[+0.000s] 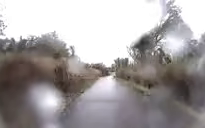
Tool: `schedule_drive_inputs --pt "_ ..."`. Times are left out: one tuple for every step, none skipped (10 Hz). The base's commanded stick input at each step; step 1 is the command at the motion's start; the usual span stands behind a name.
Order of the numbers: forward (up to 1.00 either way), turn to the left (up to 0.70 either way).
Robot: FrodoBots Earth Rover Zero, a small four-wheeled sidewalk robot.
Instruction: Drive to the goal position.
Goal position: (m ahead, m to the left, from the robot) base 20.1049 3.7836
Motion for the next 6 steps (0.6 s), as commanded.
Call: schedule_drive_inputs --pt "0.85 0.0" --pt "0.85 0.0" --pt "0.85 0.0" --pt "0.85 0.0" --pt "0.85 0.0" --pt "0.85 0.0"
